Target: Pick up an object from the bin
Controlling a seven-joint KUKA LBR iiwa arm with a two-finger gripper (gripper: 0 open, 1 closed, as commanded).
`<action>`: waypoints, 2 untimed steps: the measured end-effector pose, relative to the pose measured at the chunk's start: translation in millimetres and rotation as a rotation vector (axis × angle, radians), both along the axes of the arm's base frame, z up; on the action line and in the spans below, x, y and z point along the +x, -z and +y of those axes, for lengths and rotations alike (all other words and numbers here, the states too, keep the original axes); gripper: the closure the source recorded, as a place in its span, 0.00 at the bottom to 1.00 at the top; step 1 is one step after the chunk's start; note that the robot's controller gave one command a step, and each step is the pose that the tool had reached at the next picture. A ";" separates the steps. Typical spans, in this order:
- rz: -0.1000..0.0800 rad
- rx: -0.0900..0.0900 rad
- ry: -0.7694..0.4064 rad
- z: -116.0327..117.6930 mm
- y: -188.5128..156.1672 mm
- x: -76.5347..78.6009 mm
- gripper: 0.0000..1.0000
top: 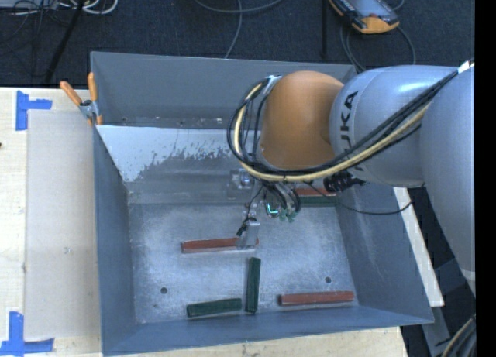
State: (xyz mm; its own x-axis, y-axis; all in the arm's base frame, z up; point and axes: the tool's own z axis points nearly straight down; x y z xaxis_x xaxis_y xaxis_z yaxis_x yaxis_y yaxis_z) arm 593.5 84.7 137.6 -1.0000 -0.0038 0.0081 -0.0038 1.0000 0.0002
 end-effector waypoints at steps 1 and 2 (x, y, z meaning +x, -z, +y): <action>0.002 0.000 -0.061 21.0 72.7 -30.9 0.00; -0.008 0.001 -0.057 20.1 67.7 -27.4 1.00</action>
Offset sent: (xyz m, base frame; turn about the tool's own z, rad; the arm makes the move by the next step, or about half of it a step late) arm -0.0277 0.0202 -0.0676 -0.0596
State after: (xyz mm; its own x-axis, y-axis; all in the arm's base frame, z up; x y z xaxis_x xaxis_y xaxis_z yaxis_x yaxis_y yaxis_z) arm 566.2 104.8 69.8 -0.9982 -0.0607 -0.0004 -0.0607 0.9982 0.0007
